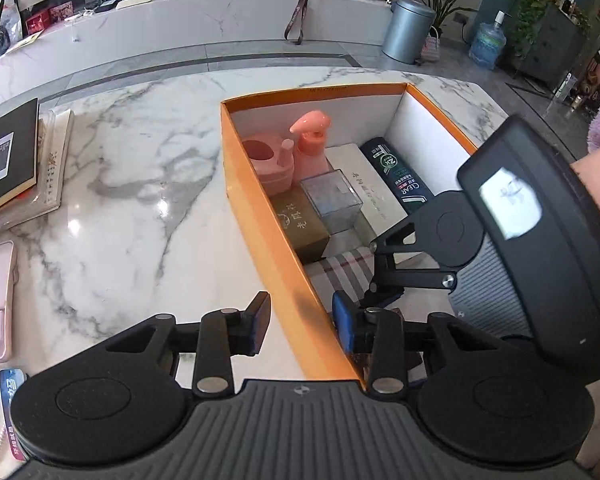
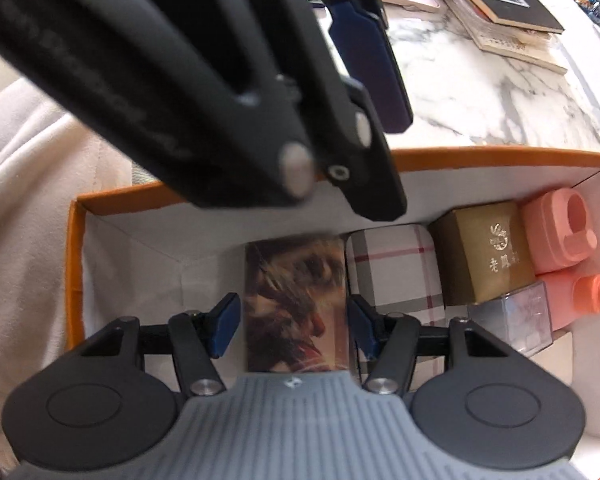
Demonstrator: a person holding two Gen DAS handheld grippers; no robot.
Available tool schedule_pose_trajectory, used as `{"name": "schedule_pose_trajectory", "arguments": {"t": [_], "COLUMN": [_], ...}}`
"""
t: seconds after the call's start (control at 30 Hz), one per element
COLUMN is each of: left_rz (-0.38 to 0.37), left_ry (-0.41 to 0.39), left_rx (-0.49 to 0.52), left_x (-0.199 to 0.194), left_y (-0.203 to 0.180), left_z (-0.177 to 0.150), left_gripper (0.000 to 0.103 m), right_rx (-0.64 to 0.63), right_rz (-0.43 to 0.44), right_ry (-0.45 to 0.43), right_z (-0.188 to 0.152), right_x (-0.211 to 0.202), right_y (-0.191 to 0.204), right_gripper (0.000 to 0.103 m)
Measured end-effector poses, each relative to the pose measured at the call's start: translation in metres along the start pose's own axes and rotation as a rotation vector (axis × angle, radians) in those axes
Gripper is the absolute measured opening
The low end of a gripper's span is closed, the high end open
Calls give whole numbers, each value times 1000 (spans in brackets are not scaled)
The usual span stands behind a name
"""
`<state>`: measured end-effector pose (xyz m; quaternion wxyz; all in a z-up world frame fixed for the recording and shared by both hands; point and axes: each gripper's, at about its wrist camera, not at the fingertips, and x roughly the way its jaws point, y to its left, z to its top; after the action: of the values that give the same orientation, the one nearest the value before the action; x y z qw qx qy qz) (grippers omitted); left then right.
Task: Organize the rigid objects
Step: 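Lower the card beside the plaid case and open right tool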
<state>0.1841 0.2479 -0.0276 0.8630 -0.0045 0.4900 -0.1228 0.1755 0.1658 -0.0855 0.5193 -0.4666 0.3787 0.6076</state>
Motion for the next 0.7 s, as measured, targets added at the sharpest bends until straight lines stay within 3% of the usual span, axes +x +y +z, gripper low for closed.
{"name": "schedule_pose_trajectory", "arguments": {"t": [0.07, 0.2, 0.37, 0.47, 0.63, 0.7], "left_rz": [-3, -4, -17, -12, -7, -6], "left_ry": [-5, -3, -11, -9, 7, 8], "left_rx": [-1, -16, -7, -1, 28, 34], "left_x": [0, 1, -1, -1, -2, -2], "left_y": [-1, -2, -5, -8, -12, -13], "left_z": [-1, -4, -8, -9, -10, -11], "left_gripper": [42, 36, 31, 29, 28, 28], "right_rx": [21, 122, 408, 527, 520, 470], "right_rz": [-17, -22, 21, 69, 64, 28], "right_ry": [-2, 19, 94, 78, 74, 86], "right_z": [-1, -11, -30, -38, -33, -29], "right_x": [-4, -14, -10, -8, 0, 4], "right_y": [-2, -8, -20, -23, -13, -6], "right_gripper": [68, 72, 73, 69, 62, 54]}}
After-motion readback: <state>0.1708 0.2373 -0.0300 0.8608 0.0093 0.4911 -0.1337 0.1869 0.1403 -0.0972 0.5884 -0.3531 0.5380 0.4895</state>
